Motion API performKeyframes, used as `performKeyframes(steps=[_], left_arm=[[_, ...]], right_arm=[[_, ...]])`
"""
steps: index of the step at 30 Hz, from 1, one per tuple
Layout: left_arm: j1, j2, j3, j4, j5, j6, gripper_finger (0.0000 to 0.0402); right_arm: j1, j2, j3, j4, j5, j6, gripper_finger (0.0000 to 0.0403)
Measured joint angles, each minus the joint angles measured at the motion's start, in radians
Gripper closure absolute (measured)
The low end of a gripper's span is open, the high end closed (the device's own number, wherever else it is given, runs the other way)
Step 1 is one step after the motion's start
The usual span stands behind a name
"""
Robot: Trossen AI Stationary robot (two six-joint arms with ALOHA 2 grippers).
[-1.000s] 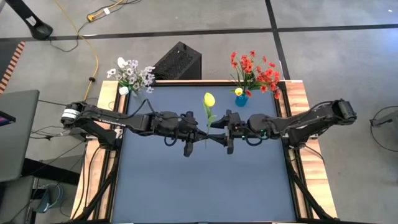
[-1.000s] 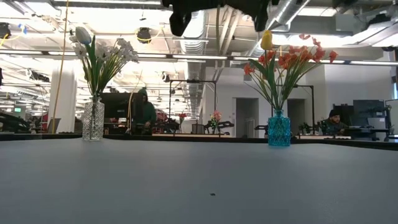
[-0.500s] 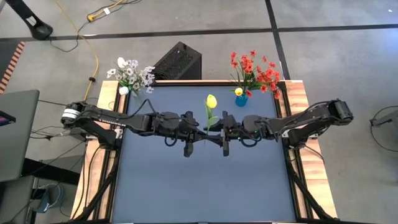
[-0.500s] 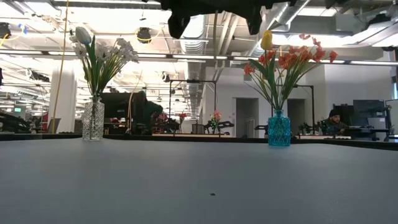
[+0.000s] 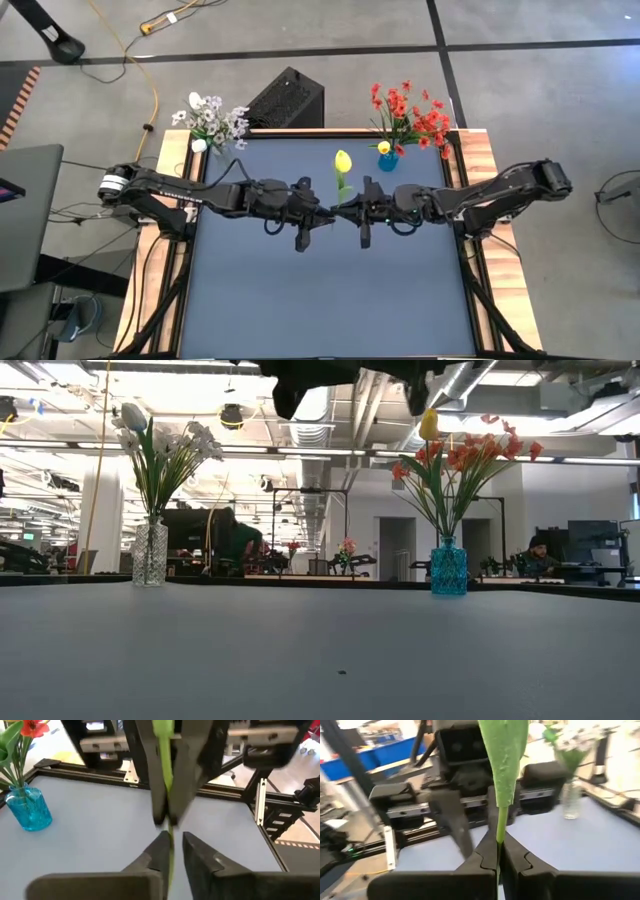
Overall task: Sort flowers into vase by color
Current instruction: Put the yellow flower into the blue vase
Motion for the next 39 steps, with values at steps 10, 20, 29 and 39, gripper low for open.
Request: performKeyframes(steps=[10, 20, 29, 39], left_arm=[[0.053, -0.019, 0.0, -0.093, -0.021, -0.114, 0.0268], [0.078, -0.019, 0.0, -0.099, 0.006, -0.141, 0.0256], [0.077, -0.019, 0.0, -0.135, 0.025, -0.166, 0.0255], [0.077, -0.019, 0.0, -0.158, 0.025, -0.168, 0.0255]], right_arm=[[0.111, -0.292, -0.123, -0.331, 0.316, 0.088, 0.0377], [0.171, -0.658, -0.37, -0.442, 0.588, 0.244, 0.0378], [0.131, -0.855, -0.377, -0.738, 0.797, 0.39, 0.0378], [0.055, -0.998, -0.377, -0.806, 0.892, 0.374, 0.0378]])
